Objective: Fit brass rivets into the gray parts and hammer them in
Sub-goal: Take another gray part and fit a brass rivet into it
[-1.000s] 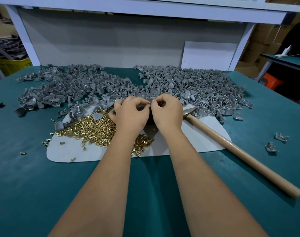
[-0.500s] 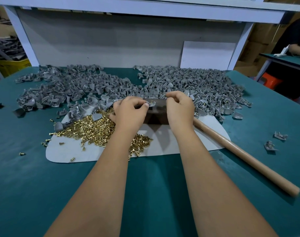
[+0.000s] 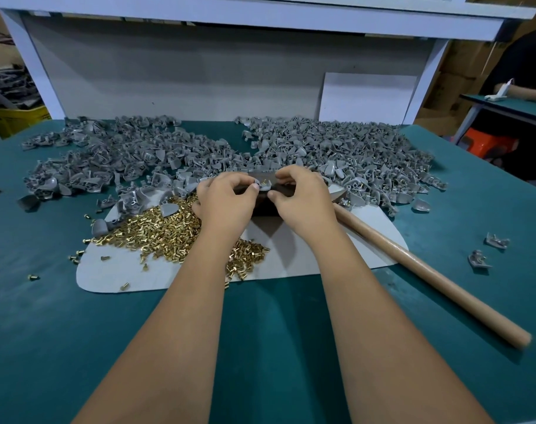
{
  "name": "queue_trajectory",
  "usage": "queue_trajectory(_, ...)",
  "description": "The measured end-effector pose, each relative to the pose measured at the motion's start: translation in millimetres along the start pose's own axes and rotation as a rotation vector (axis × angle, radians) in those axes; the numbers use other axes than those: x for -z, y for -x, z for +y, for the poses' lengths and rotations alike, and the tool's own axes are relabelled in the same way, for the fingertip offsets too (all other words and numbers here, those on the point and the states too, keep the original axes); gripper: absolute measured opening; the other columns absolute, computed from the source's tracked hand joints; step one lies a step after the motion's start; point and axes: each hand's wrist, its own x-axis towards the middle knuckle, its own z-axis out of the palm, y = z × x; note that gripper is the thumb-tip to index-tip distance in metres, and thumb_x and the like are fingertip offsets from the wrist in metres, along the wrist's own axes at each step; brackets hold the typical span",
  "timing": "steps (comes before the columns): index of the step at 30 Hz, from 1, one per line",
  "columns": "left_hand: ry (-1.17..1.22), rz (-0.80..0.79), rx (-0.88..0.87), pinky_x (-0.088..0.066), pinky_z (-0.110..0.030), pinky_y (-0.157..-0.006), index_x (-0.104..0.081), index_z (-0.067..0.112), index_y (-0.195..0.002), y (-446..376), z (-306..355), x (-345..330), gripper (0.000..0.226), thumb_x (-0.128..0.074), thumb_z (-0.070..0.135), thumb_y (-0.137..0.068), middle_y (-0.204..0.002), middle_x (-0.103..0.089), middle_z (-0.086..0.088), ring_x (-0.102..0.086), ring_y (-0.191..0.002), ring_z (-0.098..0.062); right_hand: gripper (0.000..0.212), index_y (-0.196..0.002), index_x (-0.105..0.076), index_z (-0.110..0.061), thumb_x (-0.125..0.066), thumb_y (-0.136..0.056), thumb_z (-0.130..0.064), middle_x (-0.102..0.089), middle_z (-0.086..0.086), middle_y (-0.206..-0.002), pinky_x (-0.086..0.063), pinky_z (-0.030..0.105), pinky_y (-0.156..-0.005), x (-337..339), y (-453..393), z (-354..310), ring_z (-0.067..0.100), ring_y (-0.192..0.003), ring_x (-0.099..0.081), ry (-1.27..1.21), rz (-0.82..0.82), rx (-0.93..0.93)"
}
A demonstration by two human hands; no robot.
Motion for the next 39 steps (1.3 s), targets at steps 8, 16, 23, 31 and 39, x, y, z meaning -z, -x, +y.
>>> queue_trajectory(8, -0.068, -0.001, -0.029, -0.026, -0.042, -0.107, -0.064, 0.041, -0.089, -0.3, -0.3, -1.2, 0.009, -0.062, 0.033, -0.093, -0.121, -0.064, 0.016, -0.032, -0.132, -0.021, 0.008, -0.085, -0.069, -0.028, -0.061, -0.087, -0.030, -0.067, -0.005, -0.093, -0.049, 0.039, -0.087, -7.0, -1.0, -9.9, 0.015, -0.097, -0.059, -0.171, 0.086, -0.117)
queue_trajectory(16, -0.076, 0.003, -0.027, -0.025, -0.041, -0.106, -0.060, 0.043, -0.084, -0.1, 0.6, -1.1, 0.013, -0.062, 0.035, -0.093, -0.120, -0.064, 0.017, -0.031, -0.132, -0.020, 0.009, -0.083, -0.072, -0.024, -0.064, -0.087, -0.026, -0.067, -0.005, -0.091, -0.046, 0.043, -0.091, -17.9, -1.6, -12.9, 0.019, -0.104, -0.056, -0.154, 0.152, -0.144)
queue_trajectory(23, -0.051, -0.004, -0.016, -0.026, -0.044, -0.108, -0.061, 0.046, -0.081, -0.8, -0.7, -0.3, 0.015, -0.064, 0.036, -0.091, -0.119, -0.064, 0.018, -0.030, -0.131, -0.021, 0.020, -0.068, -0.060, -0.029, -0.066, -0.086, -0.023, -0.060, -0.011, -0.083, -0.046, 0.043, -0.089, -17.5, -2.7, -21.2, 0.020, -0.097, -0.057, -0.031, 0.184, -0.138)
queue_trajectory(31, -0.072, 0.013, -0.023, -0.025, -0.040, -0.104, -0.060, 0.046, -0.079, -0.2, -0.2, -1.4, 0.017, -0.064, 0.037, -0.092, -0.118, -0.064, 0.019, -0.032, -0.130, -0.019, 0.020, -0.069, -0.061, -0.027, -0.064, -0.087, -0.021, -0.066, -0.006, -0.088, -0.047, 0.042, -0.087, -18.2, -4.0, -27.7, 0.020, -0.085, -0.059, 0.079, 0.186, -0.153)
queue_trajectory(39, -0.079, 0.011, -0.010, -0.022, -0.039, -0.100, -0.060, 0.047, -0.079, 0.8, -0.2, -1.6, 0.015, -0.063, 0.040, -0.092, -0.119, -0.063, 0.021, -0.032, -0.129, -0.019, 0.020, -0.070, -0.059, -0.027, -0.063, -0.088, -0.020, -0.059, -0.011, -0.087, -0.044, 0.045, -0.089, -20.0, 1.5, -22.4, 0.018, -0.100, -0.059, 0.047, 0.205, -0.091)
